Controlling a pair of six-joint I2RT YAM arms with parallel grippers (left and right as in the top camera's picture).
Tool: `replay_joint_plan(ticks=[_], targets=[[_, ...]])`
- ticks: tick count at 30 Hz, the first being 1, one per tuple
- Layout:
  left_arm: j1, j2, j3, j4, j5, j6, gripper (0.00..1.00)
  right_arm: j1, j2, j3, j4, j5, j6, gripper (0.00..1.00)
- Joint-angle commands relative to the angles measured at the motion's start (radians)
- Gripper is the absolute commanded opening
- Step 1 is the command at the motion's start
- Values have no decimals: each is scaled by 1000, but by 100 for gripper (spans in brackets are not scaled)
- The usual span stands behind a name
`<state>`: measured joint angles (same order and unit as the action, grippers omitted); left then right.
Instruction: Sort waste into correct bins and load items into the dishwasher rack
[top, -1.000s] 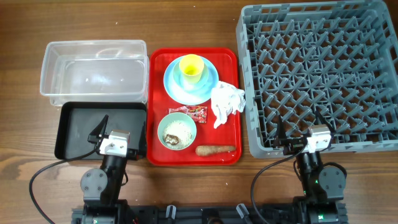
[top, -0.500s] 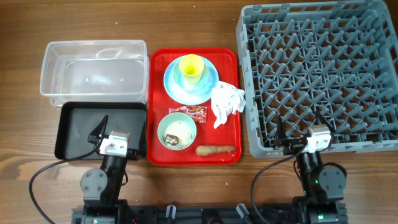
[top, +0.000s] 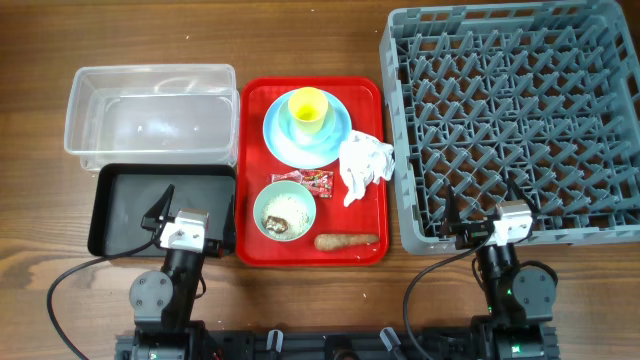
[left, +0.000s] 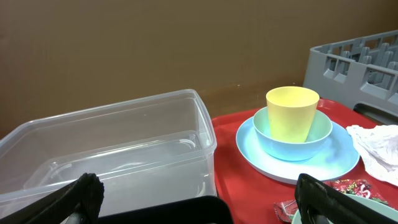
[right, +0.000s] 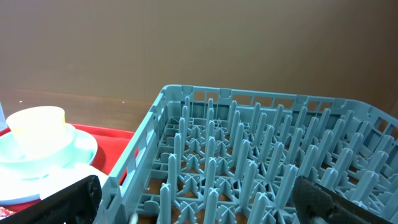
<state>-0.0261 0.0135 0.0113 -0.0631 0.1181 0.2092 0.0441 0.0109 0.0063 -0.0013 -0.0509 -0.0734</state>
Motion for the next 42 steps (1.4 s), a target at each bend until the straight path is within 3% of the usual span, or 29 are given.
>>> replay_joint_plan(ticks=[1, 11, 14, 19, 24, 27, 30, 33, 37, 40, 42], targets=[[-4, -11, -5, -4, 8, 19, 100, -3, 0, -1, 3, 6, -5, 100], [-5, -11, -5, 16, 28, 19, 100, -3, 0, -1, 3, 6, -5, 100], [-5, -11, -5, 37, 367, 19, 100, -3, 0, -1, 3, 6, -5, 100], [-5, -11, -5, 107, 643, 5, 100, -3, 0, -1, 3, 6, -5, 100], [-3, -9, 55, 147, 536, -439, 100, -2, 0, -1, 3, 6, -5, 100], [-3, 27, 195, 5, 382, -674, 100, -2, 0, -1, 3, 6, -5, 100], [-3, 137, 379, 0, 525, -712, 100, -3, 0, -1, 3, 6, -5, 100], [-3, 198, 443, 169, 715, -715, 100, -3, 0, -1, 3, 6, -5, 100], [-3, 199, 444, 310, 718, -792, 100, -3, 0, -1, 3, 6, -5, 100], [-3, 243, 491, 215, 653, -874, 100, -2, 0, -1, 3, 6, -5, 100], [-3, 368, 638, -43, 629, -875, 100, -3, 0, -1, 3, 6, -5, 100]])
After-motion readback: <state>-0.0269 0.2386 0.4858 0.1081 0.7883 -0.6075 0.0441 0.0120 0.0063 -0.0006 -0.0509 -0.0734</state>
